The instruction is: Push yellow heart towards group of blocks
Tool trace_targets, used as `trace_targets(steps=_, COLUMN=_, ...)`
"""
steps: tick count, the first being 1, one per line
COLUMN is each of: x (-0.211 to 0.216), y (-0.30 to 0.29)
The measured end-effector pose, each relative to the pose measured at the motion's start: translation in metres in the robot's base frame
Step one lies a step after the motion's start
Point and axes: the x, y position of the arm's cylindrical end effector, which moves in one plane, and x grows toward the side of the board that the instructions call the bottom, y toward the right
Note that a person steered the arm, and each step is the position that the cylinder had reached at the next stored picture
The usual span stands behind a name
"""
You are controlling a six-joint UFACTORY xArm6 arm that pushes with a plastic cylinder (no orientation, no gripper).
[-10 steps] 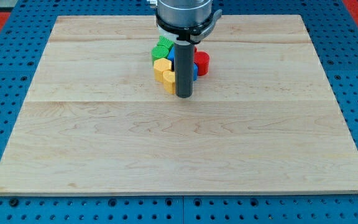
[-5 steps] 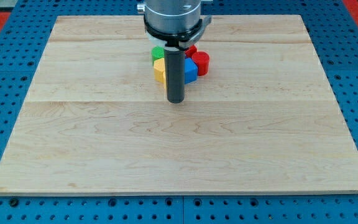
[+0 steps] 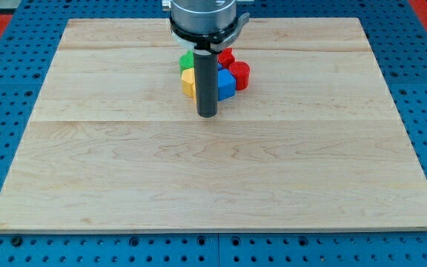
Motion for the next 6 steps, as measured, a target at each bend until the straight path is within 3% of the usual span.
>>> trace_targets(steps=4, x=0.014, y=-0.013)
trace_targets(steps=6, x=-0.002, y=-0.017)
